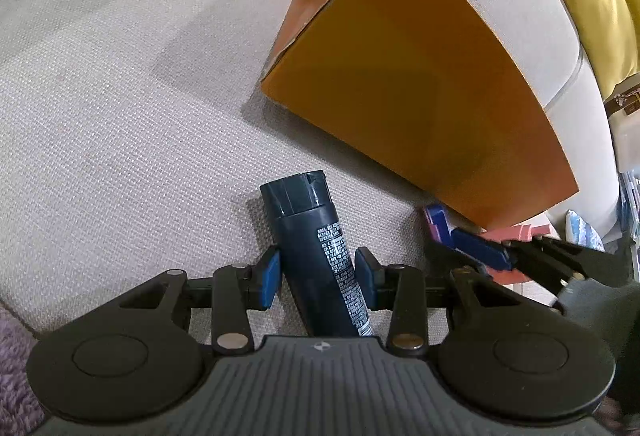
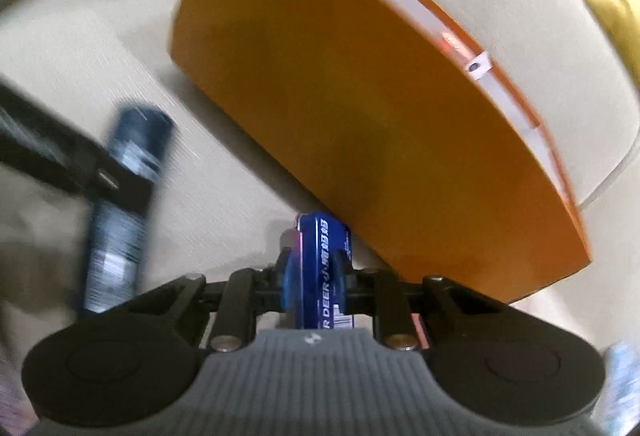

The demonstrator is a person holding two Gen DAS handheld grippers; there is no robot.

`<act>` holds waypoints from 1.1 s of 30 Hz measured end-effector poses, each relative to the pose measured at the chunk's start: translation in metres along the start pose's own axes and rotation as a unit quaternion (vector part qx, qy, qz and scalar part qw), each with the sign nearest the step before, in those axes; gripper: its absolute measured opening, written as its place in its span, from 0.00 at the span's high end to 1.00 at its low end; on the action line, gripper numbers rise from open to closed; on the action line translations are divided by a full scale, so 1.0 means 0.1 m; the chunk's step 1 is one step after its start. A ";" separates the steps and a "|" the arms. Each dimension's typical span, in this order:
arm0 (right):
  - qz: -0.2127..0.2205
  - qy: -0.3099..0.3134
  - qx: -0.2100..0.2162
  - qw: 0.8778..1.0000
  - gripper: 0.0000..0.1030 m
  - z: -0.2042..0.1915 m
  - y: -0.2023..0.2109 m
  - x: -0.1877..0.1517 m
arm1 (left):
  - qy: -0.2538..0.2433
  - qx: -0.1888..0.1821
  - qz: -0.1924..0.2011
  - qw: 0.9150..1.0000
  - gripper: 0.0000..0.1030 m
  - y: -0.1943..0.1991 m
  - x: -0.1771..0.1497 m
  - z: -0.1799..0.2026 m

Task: Organize rigid objects
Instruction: 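Grasp the dark blue can with the left tool while the right tool grasps the blue tin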

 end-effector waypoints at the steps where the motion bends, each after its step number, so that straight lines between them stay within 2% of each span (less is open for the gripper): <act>1: 0.001 -0.028 0.019 0.999 0.81 0.02 0.05 0.03 | -0.001 0.000 0.001 1.000 0.56 0.00 0.00 0.00; 3: 0.002 -0.083 0.063 0.995 0.83 0.07 0.12 0.07 | 0.000 -0.002 0.001 1.000 0.56 0.00 -0.01 0.00; 5: -0.010 -0.141 0.107 0.984 0.84 0.13 0.11 0.07 | 0.005 -0.003 0.000 1.000 0.56 0.01 0.00 -0.04; 7: -0.026 -0.192 0.132 0.972 0.84 0.23 0.04 0.04 | 0.014 -0.007 -0.004 1.000 0.56 -0.01 0.00 -0.07; 9: -0.029 -0.226 0.135 0.964 0.84 0.33 0.00 -0.02 | 0.034 -0.014 -0.009 0.999 0.56 -0.02 0.00 -0.12; 11: -0.040 -0.237 0.121 0.963 0.86 0.40 -0.03 -0.07 | 0.053 -0.021 -0.016 0.998 0.56 -0.06 0.01 -0.17; 13: -0.040 -0.257 0.130 0.957 0.86 0.42 -0.05 -0.09 | 0.055 -0.019 -0.016 0.998 0.56 -0.09 0.02 -0.18; 19: -0.043 -0.273 0.141 0.951 0.86 0.55 -0.17 -0.19 | 0.029 -0.022 0.002 0.999 0.60 -0.06 -0.01 -0.10; 21: -0.038 -0.274 0.136 0.951 0.86 0.47 -0.20 -0.22 | 0.011 -0.018 0.007 1.000 0.60 -0.04 -0.02 -0.05; 25: -0.024 -0.269 0.137 0.953 0.87 0.48 -0.05 -0.23 | -0.014 -0.018 0.020 1.000 0.61 0.07 -0.05 0.03; 33: 0.012 -0.272 0.145 0.951 0.87 0.64 0.21 -0.19 | -0.058 -0.049 0.068 0.995 0.63 0.38 -0.06 0.27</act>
Point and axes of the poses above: each gripper's, at about its wrist camera, not at the fingertips, and y roughly against the way its jaws point, z to its right, x to its top, the point moved 2 cm from there along -y, roughly the way its jaws point, and after that the axes turned 8 degrees about z, right-handed, at the moved point
